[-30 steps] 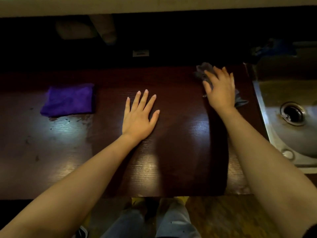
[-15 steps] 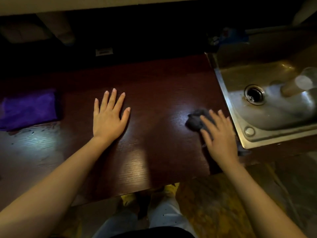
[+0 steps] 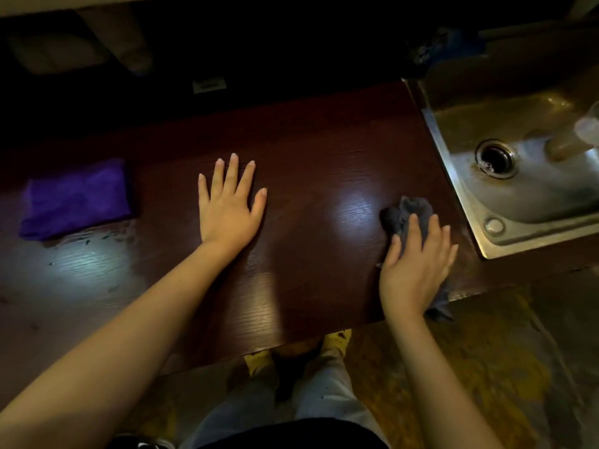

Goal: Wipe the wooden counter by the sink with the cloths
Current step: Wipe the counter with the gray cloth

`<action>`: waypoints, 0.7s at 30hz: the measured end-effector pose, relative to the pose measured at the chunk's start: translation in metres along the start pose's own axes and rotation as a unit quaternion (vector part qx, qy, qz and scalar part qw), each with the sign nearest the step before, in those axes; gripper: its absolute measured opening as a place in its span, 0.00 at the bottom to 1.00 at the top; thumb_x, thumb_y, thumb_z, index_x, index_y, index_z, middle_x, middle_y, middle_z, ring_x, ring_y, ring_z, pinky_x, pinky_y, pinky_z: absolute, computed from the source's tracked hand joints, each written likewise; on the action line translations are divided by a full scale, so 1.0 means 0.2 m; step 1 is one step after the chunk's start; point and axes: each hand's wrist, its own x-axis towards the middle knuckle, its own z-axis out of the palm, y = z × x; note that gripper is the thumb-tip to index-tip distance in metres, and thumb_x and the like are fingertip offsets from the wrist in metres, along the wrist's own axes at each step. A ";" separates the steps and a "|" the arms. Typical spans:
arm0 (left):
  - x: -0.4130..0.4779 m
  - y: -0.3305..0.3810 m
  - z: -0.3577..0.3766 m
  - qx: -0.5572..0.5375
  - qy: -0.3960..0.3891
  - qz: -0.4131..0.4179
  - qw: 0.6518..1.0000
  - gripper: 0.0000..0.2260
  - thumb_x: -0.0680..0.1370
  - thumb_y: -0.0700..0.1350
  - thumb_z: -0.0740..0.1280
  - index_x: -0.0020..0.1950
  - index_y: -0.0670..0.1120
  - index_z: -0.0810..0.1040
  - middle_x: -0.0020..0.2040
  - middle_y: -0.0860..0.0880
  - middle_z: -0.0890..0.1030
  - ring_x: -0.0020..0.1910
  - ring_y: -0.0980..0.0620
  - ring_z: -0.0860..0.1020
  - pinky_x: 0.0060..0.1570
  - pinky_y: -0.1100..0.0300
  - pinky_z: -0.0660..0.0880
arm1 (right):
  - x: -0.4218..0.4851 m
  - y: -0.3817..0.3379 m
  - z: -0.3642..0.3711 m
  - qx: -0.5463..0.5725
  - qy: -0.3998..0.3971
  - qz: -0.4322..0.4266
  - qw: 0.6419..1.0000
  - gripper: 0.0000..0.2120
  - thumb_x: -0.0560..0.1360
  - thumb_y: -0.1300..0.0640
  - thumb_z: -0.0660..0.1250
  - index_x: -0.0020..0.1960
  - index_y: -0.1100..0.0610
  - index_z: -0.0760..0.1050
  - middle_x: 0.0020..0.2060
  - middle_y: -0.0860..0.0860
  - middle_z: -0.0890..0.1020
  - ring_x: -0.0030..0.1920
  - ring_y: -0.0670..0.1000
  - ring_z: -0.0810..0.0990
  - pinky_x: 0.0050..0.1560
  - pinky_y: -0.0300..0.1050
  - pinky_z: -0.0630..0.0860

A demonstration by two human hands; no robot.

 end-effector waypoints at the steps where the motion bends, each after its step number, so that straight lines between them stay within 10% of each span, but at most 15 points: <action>1: 0.00 0.00 0.00 0.000 -0.003 0.001 1.000 0.25 0.79 0.59 0.48 0.75 0.52 0.54 0.77 0.47 0.53 0.76 0.47 0.47 0.73 0.44 0.42 | -0.05 -0.06 0.01 -0.002 -0.004 -0.004 1.000 0.20 0.78 0.56 0.60 0.69 0.58 0.68 0.71 0.61 0.66 0.73 0.62 0.59 0.74 0.60 0.52; 13: -0.02 -0.16 -0.14 -0.089 -0.001 0.031 0.996 0.25 0.78 0.53 0.58 0.74 0.53 0.56 0.78 0.47 0.52 0.76 0.47 0.49 0.72 0.43 0.42 | -0.37 -0.55 0.14 -0.031 -0.071 -0.126 0.989 0.24 0.76 0.54 0.63 0.71 0.57 0.66 0.72 0.59 0.66 0.73 0.60 0.62 0.73 0.59 0.53; 21: -0.06 -0.88 -0.31 0.015 0.055 -0.149 0.987 0.23 0.79 0.51 0.56 0.73 0.50 0.60 0.75 0.44 0.60 0.75 0.41 0.53 0.66 0.30 0.42 | -0.48 -0.89 0.20 -0.040 -0.143 -0.246 0.958 0.24 0.76 0.51 0.61 0.71 0.56 0.66 0.72 0.58 0.67 0.72 0.60 0.63 0.72 0.60 0.56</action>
